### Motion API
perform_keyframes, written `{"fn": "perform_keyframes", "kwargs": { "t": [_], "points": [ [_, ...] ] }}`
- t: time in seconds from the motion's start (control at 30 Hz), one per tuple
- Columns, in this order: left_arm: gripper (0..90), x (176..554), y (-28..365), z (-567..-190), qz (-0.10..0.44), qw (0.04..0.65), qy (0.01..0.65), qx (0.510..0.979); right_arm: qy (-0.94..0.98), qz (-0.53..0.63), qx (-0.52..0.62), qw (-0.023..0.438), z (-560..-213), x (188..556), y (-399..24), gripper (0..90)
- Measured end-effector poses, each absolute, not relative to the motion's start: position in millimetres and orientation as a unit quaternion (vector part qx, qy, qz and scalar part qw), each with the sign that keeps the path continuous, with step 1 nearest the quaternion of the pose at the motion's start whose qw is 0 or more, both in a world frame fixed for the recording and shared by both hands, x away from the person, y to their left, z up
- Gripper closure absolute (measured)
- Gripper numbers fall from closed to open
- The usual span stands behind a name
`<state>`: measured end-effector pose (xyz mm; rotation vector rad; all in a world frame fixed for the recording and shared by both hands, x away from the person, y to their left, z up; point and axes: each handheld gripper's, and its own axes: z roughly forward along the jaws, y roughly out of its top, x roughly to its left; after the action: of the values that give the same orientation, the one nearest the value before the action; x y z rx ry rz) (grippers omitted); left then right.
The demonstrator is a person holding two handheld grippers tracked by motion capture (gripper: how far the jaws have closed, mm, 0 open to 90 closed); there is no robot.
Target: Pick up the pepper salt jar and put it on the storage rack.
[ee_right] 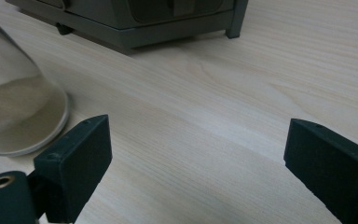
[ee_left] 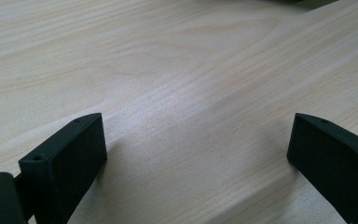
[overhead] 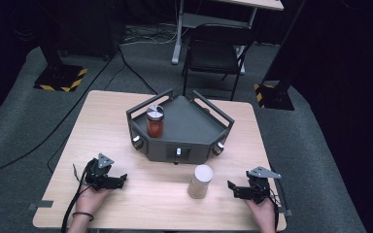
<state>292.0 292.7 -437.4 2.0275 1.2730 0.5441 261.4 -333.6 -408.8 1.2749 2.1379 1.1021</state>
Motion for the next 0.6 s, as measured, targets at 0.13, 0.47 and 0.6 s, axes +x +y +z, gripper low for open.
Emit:
{"fn": "perform_keyframes", "kwargs": {
  "t": [0.13, 0.47, 0.6],
  "points": [
    [3.7, 292.0, 292.7, -437.4, 0.209, 0.337, 0.488, 0.778, 0.771, 0.404, 0.447, 0.205, -404.8, 259.0, -333.9, 7.8],
    [3.7, 292.0, 292.7, -437.4, 0.209, 0.337, 0.488, 0.778, 0.783, 0.416, 0.419, 0.197, -393.1, 254.3, -328.8, 8.0],
    [3.7, 292.0, 292.7, -437.4, 0.209, 0.337, 0.488, 0.778, 0.787, 0.418, 0.408, 0.195, -388.7, 252.7, -325.3, 8.1]
  ]
}}
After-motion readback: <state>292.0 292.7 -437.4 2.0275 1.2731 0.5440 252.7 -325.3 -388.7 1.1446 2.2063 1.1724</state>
